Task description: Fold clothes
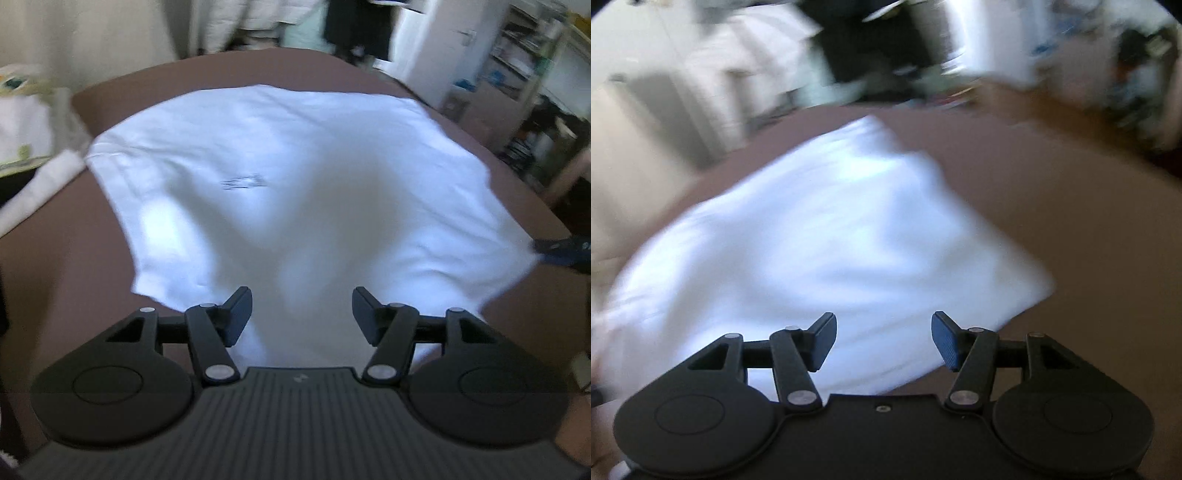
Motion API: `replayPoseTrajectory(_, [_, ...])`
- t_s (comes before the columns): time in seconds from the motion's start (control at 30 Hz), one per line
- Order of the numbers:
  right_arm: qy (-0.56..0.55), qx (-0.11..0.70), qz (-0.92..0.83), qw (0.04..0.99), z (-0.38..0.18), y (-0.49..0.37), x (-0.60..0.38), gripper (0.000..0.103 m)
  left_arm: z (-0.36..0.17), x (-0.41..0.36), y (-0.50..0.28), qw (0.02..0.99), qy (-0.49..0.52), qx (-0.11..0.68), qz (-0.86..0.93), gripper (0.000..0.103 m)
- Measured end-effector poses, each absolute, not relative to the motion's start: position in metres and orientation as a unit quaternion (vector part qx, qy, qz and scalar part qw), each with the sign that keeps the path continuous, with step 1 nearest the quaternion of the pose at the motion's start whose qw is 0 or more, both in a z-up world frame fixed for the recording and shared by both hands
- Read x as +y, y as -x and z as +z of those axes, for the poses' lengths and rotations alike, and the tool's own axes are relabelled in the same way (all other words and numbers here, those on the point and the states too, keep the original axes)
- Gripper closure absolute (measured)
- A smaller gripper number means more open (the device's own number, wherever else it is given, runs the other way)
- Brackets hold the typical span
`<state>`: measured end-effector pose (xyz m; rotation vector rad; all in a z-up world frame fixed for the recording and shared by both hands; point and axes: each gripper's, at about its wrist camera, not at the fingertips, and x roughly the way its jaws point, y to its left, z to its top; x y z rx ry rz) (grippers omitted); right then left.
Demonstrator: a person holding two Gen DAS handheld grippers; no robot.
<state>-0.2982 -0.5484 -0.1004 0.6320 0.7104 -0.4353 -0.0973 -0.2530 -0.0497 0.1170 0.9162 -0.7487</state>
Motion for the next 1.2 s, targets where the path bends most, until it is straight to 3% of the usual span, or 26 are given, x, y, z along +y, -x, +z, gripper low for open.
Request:
replayPoseTrajectory(0.1, [-0.353,0.365,-0.091,0.857,-0.121,0.29,-0.512,0.04,-0.044,-0.264,0.115,0.817,-0.08,0.414,-0.394,0.044])
replayPoseTrajectory(0.23, [-0.29,0.426,-0.032,0.857,-0.135,0.253,-0.469,0.04,-0.049,-0.278,0.131,0.777,-0.096,0.429,-0.451,0.042])
replayPoseTrajectory(0.3, [-0.267,0.435,-0.024,0.86,-0.142,0.236,-0.453,0.043,-0.061,-0.286,0.133,0.762,-0.117,0.446,-0.455,0.037])
replayPoseTrajectory(0.33, [-0.266,0.437,-0.026,0.859,-0.149,0.228,-0.45,0.066,-0.067,-0.29,0.133,0.757,-0.129,0.453,-0.453,0.036])
replayPoseTrajectory(0.37, [-0.259,0.442,-0.031,0.858,-0.155,0.221,-0.449,0.082,-0.073,-0.294,0.133,0.754,-0.142,0.46,-0.447,0.036])
replayPoseTrajectory(0.4, [-0.246,0.449,-0.04,0.858,-0.158,0.215,-0.45,0.091,-0.079,-0.296,0.132,0.76,-0.159,0.464,-0.426,0.036])
replayPoseTrajectory(0.47, [-0.252,0.446,-0.052,0.857,-0.154,0.225,-0.453,0.092,-0.086,-0.298,0.132,0.777,-0.188,0.462,-0.385,0.041])
replayPoseTrajectory(0.57, [-0.326,0.424,-0.055,0.843,-0.144,0.258,-0.455,0.092,-0.083,-0.293,0.129,0.808,-0.218,0.433,-0.335,0.059])
replayPoseTrajectory(0.73, [-0.362,0.41,-0.086,0.833,-0.131,0.313,-0.444,0.092,-0.077,-0.289,0.12,0.826,-0.215,0.424,-0.303,0.059])
replayPoseTrajectory(1.03, [-0.244,0.29,-0.152,0.913,-0.029,0.347,-0.444,0.092,-0.088,-0.291,0.118,0.819,-0.23,0.431,-0.301,0.056])
replayPoseTrajectory(1.2, [-0.201,0.241,-0.13,0.941,0.003,0.324,-0.449,0.092,-0.085,-0.288,0.117,0.825,-0.216,0.424,-0.304,0.055])
